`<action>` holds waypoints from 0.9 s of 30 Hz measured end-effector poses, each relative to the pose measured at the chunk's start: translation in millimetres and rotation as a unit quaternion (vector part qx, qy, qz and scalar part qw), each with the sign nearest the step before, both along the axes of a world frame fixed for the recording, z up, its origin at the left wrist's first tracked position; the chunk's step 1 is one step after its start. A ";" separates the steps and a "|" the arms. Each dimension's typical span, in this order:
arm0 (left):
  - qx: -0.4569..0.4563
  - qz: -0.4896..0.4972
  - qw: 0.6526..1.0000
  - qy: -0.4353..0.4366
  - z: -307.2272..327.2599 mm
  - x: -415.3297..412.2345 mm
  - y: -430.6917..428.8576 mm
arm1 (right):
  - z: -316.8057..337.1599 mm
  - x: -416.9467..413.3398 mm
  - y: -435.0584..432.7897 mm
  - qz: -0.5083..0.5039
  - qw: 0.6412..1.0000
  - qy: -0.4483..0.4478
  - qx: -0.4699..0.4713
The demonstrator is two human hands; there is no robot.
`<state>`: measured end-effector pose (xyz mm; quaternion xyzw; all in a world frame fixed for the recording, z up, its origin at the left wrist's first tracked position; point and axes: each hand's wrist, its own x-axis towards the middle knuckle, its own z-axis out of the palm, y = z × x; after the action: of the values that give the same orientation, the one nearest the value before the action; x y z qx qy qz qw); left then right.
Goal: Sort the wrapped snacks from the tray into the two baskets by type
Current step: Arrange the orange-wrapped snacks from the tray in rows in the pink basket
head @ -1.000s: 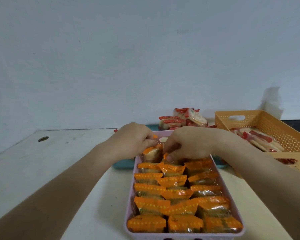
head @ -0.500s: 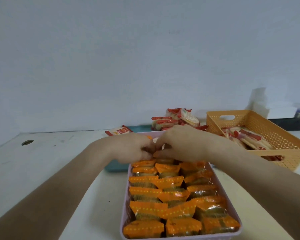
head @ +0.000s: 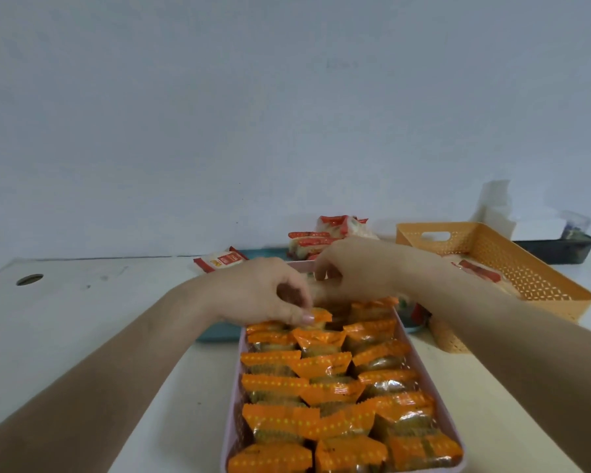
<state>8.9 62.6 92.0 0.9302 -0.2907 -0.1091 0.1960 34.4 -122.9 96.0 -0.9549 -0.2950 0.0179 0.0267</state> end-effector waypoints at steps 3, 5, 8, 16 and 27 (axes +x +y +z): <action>0.043 -0.012 0.999 0.000 5.5 1.9 0.5 | 9.2 -2.1 -11.6 -0.021 0.996 -0.009 0.084; 0.029 -0.019 0.998 0.055 11.0 1.0 -2.3 | 17.4 -6.2 -22.2 -0.036 0.980 -0.002 0.197; -0.047 0.034 0.994 0.090 12.3 11.2 -8.7 | 24.2 -14.7 -33.1 -0.036 0.963 -0.001 0.266; 0.139 -0.063 0.983 -0.107 -3.0 31.7 -57.3 | 12.4 -17.8 -44.8 -0.081 0.972 -0.096 0.201; 0.136 -0.068 0.981 -0.123 -1.9 37.3 -54.9 | 14.1 -16.4 -49.5 -0.066 0.946 -0.141 0.285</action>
<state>46.1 7.7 90.1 0.9325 -0.3575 -0.0453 0.0227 18.0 -172.4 110.1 -0.9175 -0.2251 -0.2038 0.2568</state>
